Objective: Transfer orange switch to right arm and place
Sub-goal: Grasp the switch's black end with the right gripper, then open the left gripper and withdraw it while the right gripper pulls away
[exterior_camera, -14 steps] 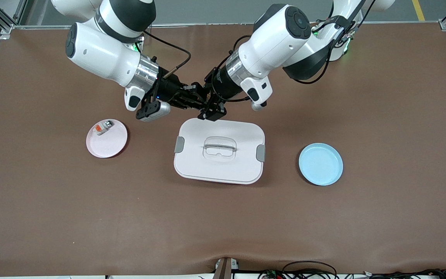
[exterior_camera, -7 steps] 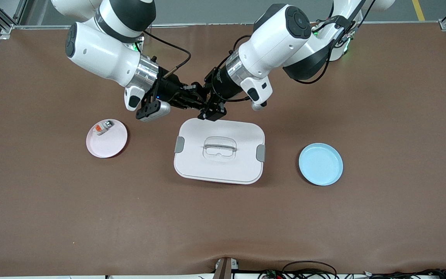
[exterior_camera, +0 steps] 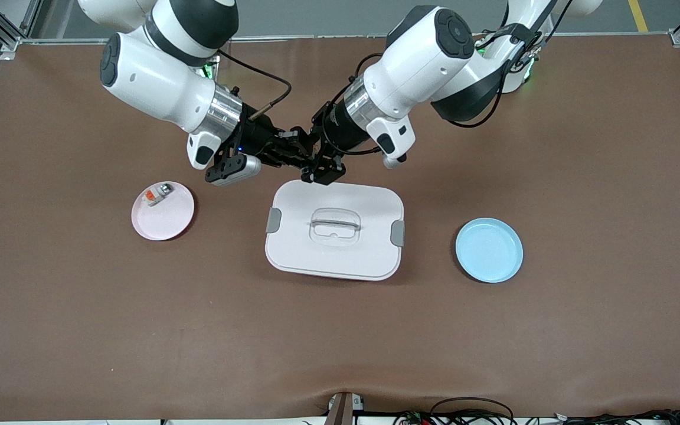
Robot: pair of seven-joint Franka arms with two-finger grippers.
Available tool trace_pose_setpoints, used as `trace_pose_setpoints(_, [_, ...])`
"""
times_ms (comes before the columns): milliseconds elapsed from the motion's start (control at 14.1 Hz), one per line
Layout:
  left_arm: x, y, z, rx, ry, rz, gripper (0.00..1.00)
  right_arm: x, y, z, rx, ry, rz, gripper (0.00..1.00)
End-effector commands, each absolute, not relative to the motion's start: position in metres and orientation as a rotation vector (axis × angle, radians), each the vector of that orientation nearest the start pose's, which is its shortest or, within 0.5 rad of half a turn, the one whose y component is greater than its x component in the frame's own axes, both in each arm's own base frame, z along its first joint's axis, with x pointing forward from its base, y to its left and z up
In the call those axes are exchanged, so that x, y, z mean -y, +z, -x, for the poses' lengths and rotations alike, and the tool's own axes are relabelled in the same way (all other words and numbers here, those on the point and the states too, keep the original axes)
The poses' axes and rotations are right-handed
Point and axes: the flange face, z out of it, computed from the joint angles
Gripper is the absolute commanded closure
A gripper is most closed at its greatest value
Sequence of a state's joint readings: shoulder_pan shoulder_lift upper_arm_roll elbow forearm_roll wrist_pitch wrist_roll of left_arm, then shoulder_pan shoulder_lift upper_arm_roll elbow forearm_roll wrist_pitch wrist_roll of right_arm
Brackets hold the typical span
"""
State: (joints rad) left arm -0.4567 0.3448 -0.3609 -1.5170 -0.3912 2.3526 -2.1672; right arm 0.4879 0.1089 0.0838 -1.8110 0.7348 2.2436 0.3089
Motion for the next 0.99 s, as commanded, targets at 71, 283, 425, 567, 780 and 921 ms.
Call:
trace_pose_setpoints(71, [0.481, 0.541, -0.51, -1.841, -0.512, -1.756, 0.0, -0.348, 0.52, -0.518, -0.075, -0.023, 2.511, 1.0])
trace_pose_setpoints(283, [0.473, 0.541, -0.515, -1.833, -0.436, -1.79, 0.0, -0.339, 0.513, -0.523, 0.27, -0.075, 2.705, 1.0])
trace_pose_setpoints(425, [0.464, 0.539, -0.518, -1.847, -0.399, -1.81, 0.0, -0.325, 0.505, -0.525, 0.584, -0.08, 2.771, 1.0])
trace_pose_setpoints(567, [0.441, 0.532, -0.529, -1.876, -0.367, -1.833, 0.0, -0.306, 0.496, -0.527, 0.765, -0.009, 2.789, 1.0])
trace_pose_setpoints(780, [0.417, 0.515, -0.54, -1.802, -0.308, -1.944, 0.0, -0.28, 0.492, -0.528, 0.936, 0.069, 2.859, 1.0])
trace_pose_setpoints(921, [0.397, 0.502, -0.534, -1.741, -0.26, -2.042, 0.0, -0.265, 0.48, -0.527, 1.102, 0.131, 2.862, 1.0])
